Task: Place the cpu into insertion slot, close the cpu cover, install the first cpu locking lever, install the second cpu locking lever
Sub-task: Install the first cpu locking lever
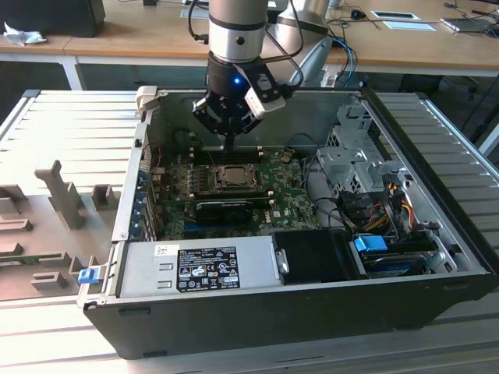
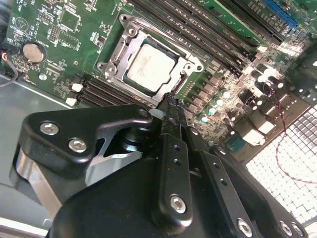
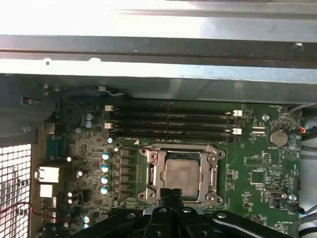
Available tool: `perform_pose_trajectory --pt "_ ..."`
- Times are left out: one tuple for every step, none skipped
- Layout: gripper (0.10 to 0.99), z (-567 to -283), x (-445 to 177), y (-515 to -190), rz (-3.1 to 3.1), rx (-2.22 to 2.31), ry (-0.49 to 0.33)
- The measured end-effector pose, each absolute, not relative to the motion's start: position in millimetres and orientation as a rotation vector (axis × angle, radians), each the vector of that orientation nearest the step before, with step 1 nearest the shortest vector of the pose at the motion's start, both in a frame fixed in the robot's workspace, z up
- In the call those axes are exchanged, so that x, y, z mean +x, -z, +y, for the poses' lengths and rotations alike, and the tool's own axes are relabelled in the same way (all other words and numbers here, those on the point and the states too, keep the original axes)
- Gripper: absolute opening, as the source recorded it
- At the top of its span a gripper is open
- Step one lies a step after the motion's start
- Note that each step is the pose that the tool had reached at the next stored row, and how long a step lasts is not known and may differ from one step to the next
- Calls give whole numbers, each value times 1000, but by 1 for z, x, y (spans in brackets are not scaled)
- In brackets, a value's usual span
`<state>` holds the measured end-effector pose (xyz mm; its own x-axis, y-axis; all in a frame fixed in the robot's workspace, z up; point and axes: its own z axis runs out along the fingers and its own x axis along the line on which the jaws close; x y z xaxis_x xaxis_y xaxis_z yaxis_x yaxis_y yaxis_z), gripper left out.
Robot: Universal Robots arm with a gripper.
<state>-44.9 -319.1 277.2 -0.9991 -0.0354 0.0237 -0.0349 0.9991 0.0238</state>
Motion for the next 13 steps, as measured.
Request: perform_pose_trajectory --pt "106 -319 -47 -277 -3118 57 37" --pt "106 -319 -48 -277 -3118 58 37" --pt "106 -319 -49 -277 -3119 59 37" --pt "106 -319 -50 -277 -3119 60 37" --pt "106 -319 -50 -277 -3119 60 37" --pt "106 -319 -51 -277 -3119 60 37" --pt "106 -319 -52 -277 -3119 60 37" --pt "106 -319 -53 -277 -3119 60 37" --pt "106 -319 -53 -277 -3119 60 37" --pt "106 -319 -53 -277 -3119 60 37" --pt "106 -319 -53 -277 -3119 60 37" --pt "106 -319 -53 -277 -3119 60 37" --pt "106 -319 -54 -277 -3119 60 37"
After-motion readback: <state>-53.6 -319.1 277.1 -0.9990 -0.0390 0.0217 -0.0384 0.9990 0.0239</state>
